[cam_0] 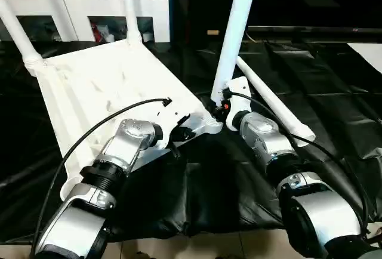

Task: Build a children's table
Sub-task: Insert table leg to table base, then rotate leg to tighten

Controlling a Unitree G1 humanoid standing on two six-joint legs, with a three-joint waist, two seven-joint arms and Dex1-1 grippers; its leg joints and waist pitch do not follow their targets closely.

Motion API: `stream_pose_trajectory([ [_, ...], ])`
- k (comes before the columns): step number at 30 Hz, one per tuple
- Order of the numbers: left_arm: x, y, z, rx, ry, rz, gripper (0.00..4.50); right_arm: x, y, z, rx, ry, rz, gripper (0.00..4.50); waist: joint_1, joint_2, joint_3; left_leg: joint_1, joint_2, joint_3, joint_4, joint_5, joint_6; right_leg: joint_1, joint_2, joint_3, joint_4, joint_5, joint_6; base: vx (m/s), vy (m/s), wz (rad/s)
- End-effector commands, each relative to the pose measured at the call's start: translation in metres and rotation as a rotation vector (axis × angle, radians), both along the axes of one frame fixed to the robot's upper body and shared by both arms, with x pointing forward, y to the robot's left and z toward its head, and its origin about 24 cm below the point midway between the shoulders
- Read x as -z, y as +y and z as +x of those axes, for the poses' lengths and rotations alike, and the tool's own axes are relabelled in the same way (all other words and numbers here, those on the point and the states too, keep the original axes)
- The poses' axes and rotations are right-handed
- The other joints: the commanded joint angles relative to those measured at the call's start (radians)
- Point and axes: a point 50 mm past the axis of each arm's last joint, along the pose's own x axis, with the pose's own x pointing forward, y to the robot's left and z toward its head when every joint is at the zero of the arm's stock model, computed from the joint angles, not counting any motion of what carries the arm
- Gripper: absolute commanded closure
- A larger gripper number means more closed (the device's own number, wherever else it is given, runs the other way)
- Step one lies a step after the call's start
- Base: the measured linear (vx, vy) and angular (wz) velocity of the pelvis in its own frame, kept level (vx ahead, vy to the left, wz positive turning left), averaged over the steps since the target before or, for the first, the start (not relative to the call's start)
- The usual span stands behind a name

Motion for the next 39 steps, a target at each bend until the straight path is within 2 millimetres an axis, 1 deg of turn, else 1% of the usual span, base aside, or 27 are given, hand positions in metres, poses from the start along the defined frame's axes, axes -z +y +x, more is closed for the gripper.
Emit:
stream_pose_trajectory([
  [1,-0.026,-0.026,-0.001,0.162,-0.099,-0.072,4.5,0.034,0.02,-0.02,-0.077,0.171,0.006,1.87,0.006,0.012,-0.058,0.011,0.04,-0.021,-0.078,-0.423,-0.018,0.035,-0.071,0.053,-0.093,-0.438,-0.167,0.0,0.0,0.0],
  [2,-0.026,-0.025,-0.002,0.179,-0.102,-0.074,4.5,0.03,0.021,-0.018,-0.086,0.152,0.025,1.87,0.007,0.013,-0.06,0.012,0.041,-0.022,-0.078,-0.415,-0.018,0.035,-0.071,0.054,-0.092,-0.423,-0.173,0.0,0.0,0.0],
  [3,-0.025,-0.024,-0.003,0.185,-0.104,-0.074,4.5,0.029,0.021,-0.018,-0.092,0.141,0.031,1.72,0.008,0.014,-0.062,0.014,0.043,-0.019,-0.077,-0.406,-0.017,0.034,-0.072,0.057,-0.09,-0.391,-0.184,0.0,0.0,0.0],
  [4,-0.025,-0.024,-0.003,0.192,-0.105,-0.073,4.5,0.026,0.022,-0.017,-0.102,0.126,0.037,1.72,0.012,0.015,-0.063,0.014,0.042,-0.016,-0.077,-0.386,-0.013,0.034,-0.069,0.058,-0.086,-0.352,-0.197,0.0,0.0,0.0],
  [5,-0.025,-0.024,-0.003,0.192,-0.105,-0.073,4.5,0.026,0.022,-0.017,-0.102,0.126,0.037,1.46,0.012,0.015,-0.063,0.014,0.042,-0.016,-0.077,-0.386,-0.013,0.034,-0.069,0.058,-0.086,-0.352,-0.197,0.0,0.0,0.0],
  [6,-0.025,-0.019,-0.005,0.22,-0.102,-0.074,4.5,0.02,0.022,-0.015,-0.148,0.085,0.032,1.42,0.016,0.017,-0.064,0.012,0.043,-0.014,-0.077,-0.364,-0.01,0.037,-0.067,0.058,-0.079,-0.308,-0.211,0.0,0.0,0.0],
  [8,-0.025,-0.019,-0.005,0.22,-0.102,-0.074,4.5,0.02,0.022,-0.015,-0.148,0.085,0.032,1.27,0.018,0.016,-0.066,0.008,0.043,-0.013,-0.077,-0.343,-0.005,0.043,-0.067,0.058,-0.073,-0.274,-0.219,0.0,0.0,0.0],
  [9,-0.025,-0.013,-0.008,0.259,-0.103,-0.085,4.5,0.014,0.021,-0.014,-0.204,0.041,0.025,1.13,0.02,0.015,-0.067,0.01,0.044,-0.012,-0.077,-0.328,-0.001,0.042,-0.068,0.058,-0.072,-0.252,-0.224,0.0,0.0,0.0],
  [10,-0.025,-0.013,-0.008,0.259,-0.103,-0.085,4.5,0.014,0.021,-0.014,-0.204,0.041,0.025,1.03,0.019,0.016,-0.068,0.005,0.044,-0.012,-0.076,-0.311,0.004,0.047,-0.068,0.059,-0.066,-0.227,-0.233,0.0,0.0,0.0],
  [11,-0.025,-0.013,-0.008,0.259,-0.103,-0.085,4.5,0.014,0.021,-0.014,-0.204,0.041,0.025,1.03,0.02,0.016,-0.069,0.005,0.044,-0.011,-0.076,-0.3,0.006,0.047,-0.067,0.059,-0.064,-0.211,-0.237,0.0,0.0,0.0],
  [12,-0.026,-0.009,-0.01,0.305,-0.111,-0.101,4.5,0.009,0.017,-0.015,-0.267,0.001,0.018,0.93,0.022,0.014,-0.069,0.01,0.044,-0.009,-0.073,-0.294,0.015,0.044,-0.066,0.058,-0.065,-0.19,-0.244,0.0,0.0,0.0],
  [14,-0.026,-0.006,-0.012,0.328,-0.103,-0.111,4.5,0.007,0.015,-0.016,-0.307,-0.021,0.004,0.7,0.025,0.015,-0.072,0.004,0.045,-0.008,-0.072,-0.252,0.028,0.052,-0.066,0.058,-0.056,-0.138,-0.256,0.0,0.0,0.0],
  [16,-0.025,0.001,-0.016,0.375,-0.089,-0.111,4.5,0.005,0.008,-0.02,-0.395,-0.052,-0.033,0.7,0.032,0.015,-0.073,0.005,0.046,-0.004,-0.068,-0.21,0.048,0.051,-0.062,0.056,-0.05,-0.088,-0.27,0.0,0.0,0.0],
  [17,-0.024,0.004,-0.017,0.395,-0.079,-0.107,4.5,0.005,0.004,-0.022,-0.444,-0.062,-0.048,0.7,0.035,0.013,-0.073,0.005,0.047,-0.002,-0.066,-0.203,0.052,0.051,-0.062,0.057,-0.049,-0.082,-0.269,0.0,0.0,0.0],
  [19,-0.024,0.005,-0.018,0.409,-0.078,-0.105,4.5,0.004,0.001,-0.024,-0.482,-0.061,-0.053,0.7,0.047,0.015,-0.073,0.008,0.049,0.0,-0.065,-0.197,0.056,0.05,-0.064,0.057,-0.047,-0.089,-0.271,0.0,0.0,0.0],
  [20,-0.022,0.009,-0.019,0.428,-0.069,-0.103,4.5,0.004,-0.005,-0.03,-0.565,-0.058,-0.069,0.7,0.053,0.014,-0.072,0.011,0.05,0.002,-0.066,-0.213,0.053,0.047,-0.064,0.058,-0.051,-0.112,-0.269,0.0,0.0,0.0],
  [21,-0.021,0.011,-0.019,0.432,-0.063,-0.103,4.5,0.004,-0.007,-0.032,-0.603,-0.054,-0.076,0.7,0.059,0.012,-0.07,0.011,0.05,0.003,-0.066,-0.224,0.054,0.049,-0.062,0.057,-0.053,-0.131,-0.258,0.0,0.0,0.0],
  [22,-0.021,0.012,-0.02,0.452,-0.054,-0.11,4.5,0.005,-0.012,-0.035,-0.651,-0.041,-0.095,0.7,0.065,0.014,-0.07,0.014,0.052,0.004,-0.067,-0.233,0.049,0.045,-0.063,0.059,-0.054,-0.149,-0.253,0.0,0.0,0.0],
  [24,-0.019,0.014,-0.023,0.486,-0.039,-0.116,4.5,0.008,-0.02,-0.04,-0.715,-0.01,-0.128,0.7,0.071,0.013,-0.069,0.017,0.052,0.006,-0.067,-0.248,0.043,0.041,-0.064,0.061,-0.057,-0.175,-0.249,0.0,0.0,0.0],
  [25,-0.019,0.015,-0.023,0.495,-0.035,-0.116,4.5,0.009,-0.022,-0.041,-0.733,0.001,-0.138,0.7,0.073,0.015,-0.068,0.017,0.052,0.007,-0.068,-0.258,0.034,0.042,-0.065,0.062,-0.06,-0.192,-0.243,0.0,0.0,0.0],
  [28,-0.018,0.015,-0.025,0.516,-0.025,-0.113,4.5,0.011,-0.027,-0.044,-0.759,0.024,-0.145,0.7,0.077,0.016,-0.069,0.02,0.054,0.009,-0.069,-0.272,0.024,0.041,-0.065,0.061,-0.062,-0.214,-0.238,0.0,0.0,0.0],
  [29,-0.017,0.016,-0.026,0.536,-0.017,-0.108,4.5,0.012,-0.029,-0.046,-0.777,0.041,-0.143,0.7,0.077,0.016,-0.069,0.019,0.055,0.011,-0.069,-0.272,0.02,0.04,-0.066,0.062,-0.061,-0.216,-0.238,0.0,0.0,0.0],
  [30,-0.017,0.017,-0.027,0.545,-0.013,-0.105,4.5,0.012,-0.03,-0.047,-0.782,0.046,-0.139,0.7,0.079,0.014,-0.069,0.017,0.054,0.011,-0.068,-0.265,0.021,0.042,-0.065,0.061,-0.061,-0.214,-0.232,0.0,0.0,0.0],
  [32,-0.016,0.018,-0.028,0.561,-0.007,-0.098,4.5,0.013,-0.031,-0.048,-0.79,0.053,-0.131,0.96,0.081,0.014,-0.071,0.015,0.055,0.01,-0.068,-0.253,0.022,0.043,-0.065,0.062,-0.057,-0.202,-0.231,0.0,0.0,0.0],
  [34,-0.015,0.019,-0.03,0.575,-0.002,-0.093,4.5,0.013,-0.031,-0.05,-0.8,0.059,-0.124,1.07,0.084,0.015,-0.072,0.014,0.054,0.01,-0.067,-0.242,0.022,0.044,-0.065,0.06,-0.057,-0.191,-0.231,0.0,0.0,0.0],
  [36,-0.013,0.021,-0.031,0.599,0.009,-0.084,4.5,0.015,-0.031,-0.055,-0.827,0.078,-0.118,1.33,0.089,0.02,-0.072,0.017,0.054,0.01,-0.066,-0.242,0.02,0.043,-0.064,0.06,-0.056,-0.181,-0.232,0.0,0.0,0.0],
  [39,-0.012,0.022,-0.032,0.605,0.014,-0.077,4.5,0.017,-0.031,-0.057,-0.83,0.084,-0.11,1.54,0.091,0.018,-0.075,0.015,0.055,0.01,-0.066,-0.236,0.018,0.044,-0.065,0.06,-0.052,-0.155,-0.237,0.0,0.0,0.0],
])
